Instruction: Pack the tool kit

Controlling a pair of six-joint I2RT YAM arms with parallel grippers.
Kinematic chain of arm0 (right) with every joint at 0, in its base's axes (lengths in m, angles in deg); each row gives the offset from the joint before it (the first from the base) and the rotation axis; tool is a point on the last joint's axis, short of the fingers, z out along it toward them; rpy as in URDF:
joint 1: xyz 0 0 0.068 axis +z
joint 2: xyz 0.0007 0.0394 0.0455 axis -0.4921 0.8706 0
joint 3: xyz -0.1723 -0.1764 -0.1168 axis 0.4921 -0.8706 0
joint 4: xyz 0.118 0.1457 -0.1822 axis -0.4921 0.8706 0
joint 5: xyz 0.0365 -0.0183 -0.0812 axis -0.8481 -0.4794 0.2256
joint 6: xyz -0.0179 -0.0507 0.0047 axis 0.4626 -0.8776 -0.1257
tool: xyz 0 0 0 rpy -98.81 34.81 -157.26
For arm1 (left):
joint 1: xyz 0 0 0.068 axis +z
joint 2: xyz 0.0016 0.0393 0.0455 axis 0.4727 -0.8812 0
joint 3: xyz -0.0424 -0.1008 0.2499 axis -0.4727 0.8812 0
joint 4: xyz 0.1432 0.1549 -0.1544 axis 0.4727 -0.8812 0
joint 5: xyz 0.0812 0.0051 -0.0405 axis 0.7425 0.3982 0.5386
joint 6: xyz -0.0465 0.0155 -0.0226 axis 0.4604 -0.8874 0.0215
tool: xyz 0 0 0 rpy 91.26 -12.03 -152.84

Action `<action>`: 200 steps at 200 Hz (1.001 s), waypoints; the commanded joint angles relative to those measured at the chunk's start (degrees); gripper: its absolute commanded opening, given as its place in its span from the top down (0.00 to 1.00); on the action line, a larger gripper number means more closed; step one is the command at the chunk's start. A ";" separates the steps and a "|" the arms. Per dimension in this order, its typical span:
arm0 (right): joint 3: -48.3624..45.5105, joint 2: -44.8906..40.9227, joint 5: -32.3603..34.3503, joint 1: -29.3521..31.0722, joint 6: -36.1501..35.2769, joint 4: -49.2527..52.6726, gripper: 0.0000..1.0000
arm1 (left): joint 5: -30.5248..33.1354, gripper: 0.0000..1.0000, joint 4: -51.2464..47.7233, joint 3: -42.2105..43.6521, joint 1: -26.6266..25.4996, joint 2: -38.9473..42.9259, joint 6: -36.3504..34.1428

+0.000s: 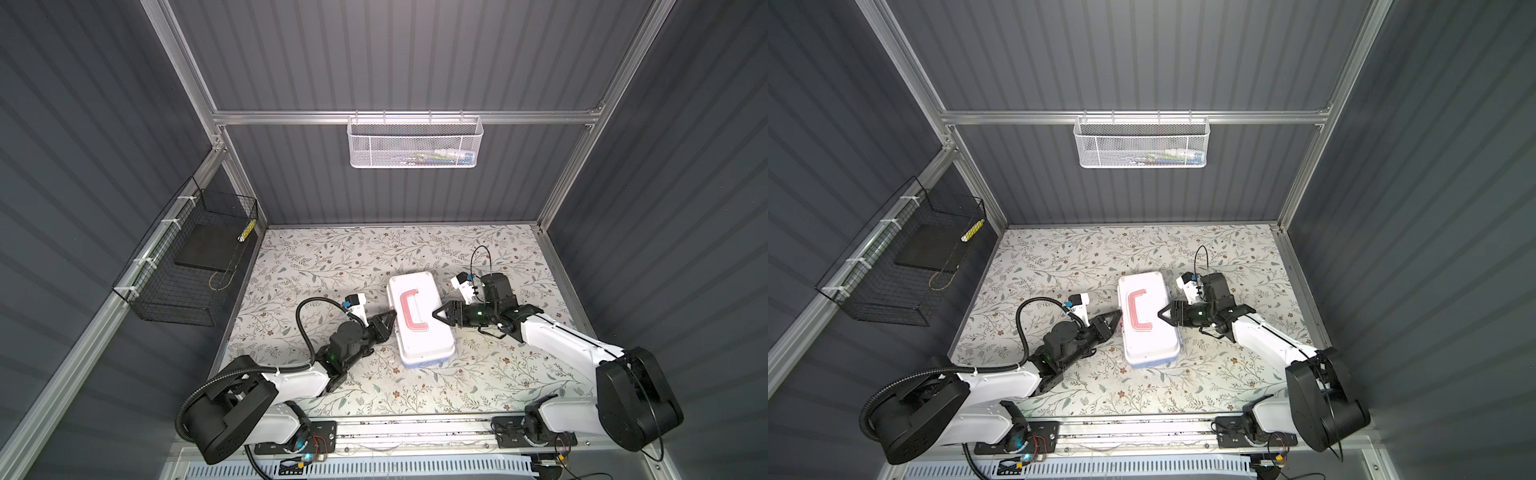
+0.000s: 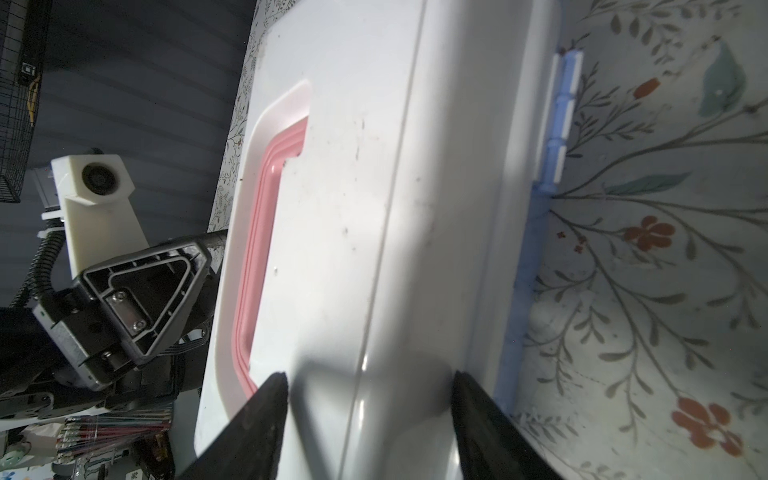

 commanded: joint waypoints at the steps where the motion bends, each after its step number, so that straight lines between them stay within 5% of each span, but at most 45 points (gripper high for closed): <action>1: -0.39 0.31 -3.25 0.70 0.30 -1.22 0.35 | -4.29 0.75 2.50 -1.02 -0.31 -4.81 -0.91; 47: -0.50 -0.35 -2.82 0.65 0.10 -0.57 0.35 | -6.48 0.81 8.84 -0.51 -0.28 -9.56 1.21; 75: -0.59 -0.25 -2.86 0.71 0.19 -0.76 0.35 | -4.63 0.82 -0.46 -0.84 -0.25 -3.93 -1.29; 115: 0.60 -0.65 -1.47 0.70 -1.71 2.15 0.35 | 8.18 0.41 -42.62 -5.98 -0.16 12.05 -11.82; 133: 2.93 -0.31 0.59 0.69 -4.07 6.10 0.35 | 12.48 0.36 -50.35 -4.94 -0.12 16.05 -14.27; 155: 5.83 0.92 2.40 0.67 -4.89 8.01 0.35 | 11.02 0.38 -48.53 -3.41 -0.15 15.41 -15.66; 200: 12.13 5.82 4.21 0.65 -6.33 10.80 0.35 | 5.03 0.61 -43.74 -8.37 -4.06 4.84 -20.38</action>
